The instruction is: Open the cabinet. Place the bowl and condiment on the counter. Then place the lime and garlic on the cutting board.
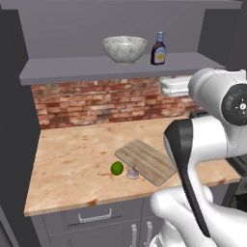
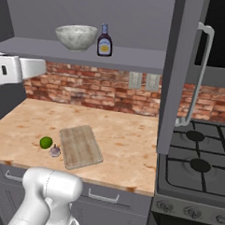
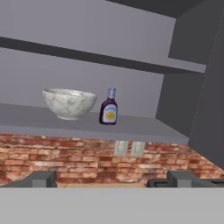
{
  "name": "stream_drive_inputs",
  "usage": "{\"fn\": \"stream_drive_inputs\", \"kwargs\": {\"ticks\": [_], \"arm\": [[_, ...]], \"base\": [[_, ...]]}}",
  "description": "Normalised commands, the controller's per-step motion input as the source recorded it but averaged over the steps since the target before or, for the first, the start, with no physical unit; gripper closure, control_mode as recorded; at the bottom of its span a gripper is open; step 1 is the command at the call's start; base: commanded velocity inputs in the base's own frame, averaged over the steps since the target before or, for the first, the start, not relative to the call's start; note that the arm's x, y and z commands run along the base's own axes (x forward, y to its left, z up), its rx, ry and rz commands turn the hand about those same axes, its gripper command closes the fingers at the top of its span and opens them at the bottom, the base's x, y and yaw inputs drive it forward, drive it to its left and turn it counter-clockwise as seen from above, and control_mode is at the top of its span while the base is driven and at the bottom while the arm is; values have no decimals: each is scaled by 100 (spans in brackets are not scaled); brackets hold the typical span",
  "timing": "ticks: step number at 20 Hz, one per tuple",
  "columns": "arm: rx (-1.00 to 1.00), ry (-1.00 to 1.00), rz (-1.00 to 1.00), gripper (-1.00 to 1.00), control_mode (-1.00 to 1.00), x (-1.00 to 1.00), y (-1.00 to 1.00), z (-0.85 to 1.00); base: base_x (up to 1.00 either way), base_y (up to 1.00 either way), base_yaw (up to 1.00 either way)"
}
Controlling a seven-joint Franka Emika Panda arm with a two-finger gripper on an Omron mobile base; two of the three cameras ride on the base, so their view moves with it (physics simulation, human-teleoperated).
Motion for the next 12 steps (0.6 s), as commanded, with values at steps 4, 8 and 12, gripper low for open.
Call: {"fn": "stream_drive_inputs", "kwargs": {"ticks": [4,8,12], "arm": [[0,0,0,-100,-100,20,0,0],[0,0,0,-100,-100,28,-1,0],[0,0,0,-100,-100,37,-1,0]], "base": [[0,0,0],[0,0,0],[0,0,0]]}}
